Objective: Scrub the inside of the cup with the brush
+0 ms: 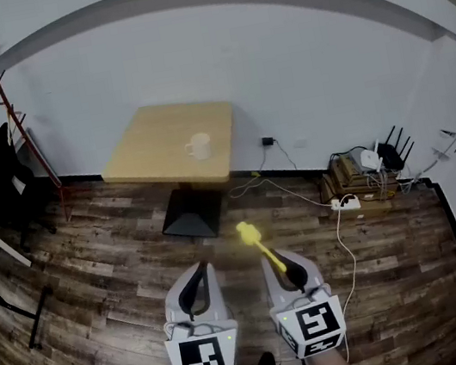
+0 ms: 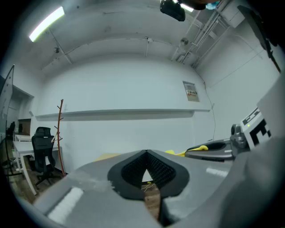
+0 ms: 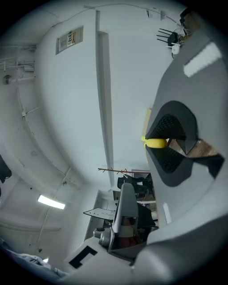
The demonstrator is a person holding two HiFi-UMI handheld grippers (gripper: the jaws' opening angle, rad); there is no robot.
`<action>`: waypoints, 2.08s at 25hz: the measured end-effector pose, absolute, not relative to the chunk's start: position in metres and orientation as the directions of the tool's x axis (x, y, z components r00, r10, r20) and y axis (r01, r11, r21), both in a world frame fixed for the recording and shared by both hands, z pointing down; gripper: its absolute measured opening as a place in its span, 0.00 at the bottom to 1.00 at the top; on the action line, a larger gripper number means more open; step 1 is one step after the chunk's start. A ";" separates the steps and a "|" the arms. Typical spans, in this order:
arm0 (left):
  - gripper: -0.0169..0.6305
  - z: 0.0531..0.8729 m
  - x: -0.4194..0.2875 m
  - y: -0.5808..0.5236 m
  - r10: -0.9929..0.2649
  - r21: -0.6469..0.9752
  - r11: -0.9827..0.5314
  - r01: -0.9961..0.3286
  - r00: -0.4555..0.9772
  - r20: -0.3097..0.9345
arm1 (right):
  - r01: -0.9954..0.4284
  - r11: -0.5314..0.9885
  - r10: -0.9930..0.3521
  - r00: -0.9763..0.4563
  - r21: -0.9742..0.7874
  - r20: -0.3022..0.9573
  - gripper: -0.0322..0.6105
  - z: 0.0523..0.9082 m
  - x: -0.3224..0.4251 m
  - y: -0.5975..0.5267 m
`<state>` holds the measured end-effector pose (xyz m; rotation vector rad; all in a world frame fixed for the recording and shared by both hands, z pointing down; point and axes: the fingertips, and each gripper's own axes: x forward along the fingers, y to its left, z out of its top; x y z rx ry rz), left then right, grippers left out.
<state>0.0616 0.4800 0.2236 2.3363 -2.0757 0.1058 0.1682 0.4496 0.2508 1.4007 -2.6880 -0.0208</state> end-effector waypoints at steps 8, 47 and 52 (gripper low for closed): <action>0.06 0.227 0.086 0.476 -0.990 -0.072 -0.129 -0.989 0.124 0.067 | -0.812 0.581 -0.813 -0.576 0.054 0.091 0.11 0.254 0.191 0.447; 0.06 0.270 -0.060 0.190 -0.966 -0.015 -0.237 -0.972 0.233 0.114 | -0.830 0.555 -0.829 -0.548 0.045 0.117 0.11 0.258 0.054 0.160; 0.06 0.282 -0.059 0.152 -0.956 0.031 -0.260 -0.965 0.262 0.133 | -0.847 0.531 -0.841 -0.524 0.028 0.134 0.11 0.266 0.060 0.127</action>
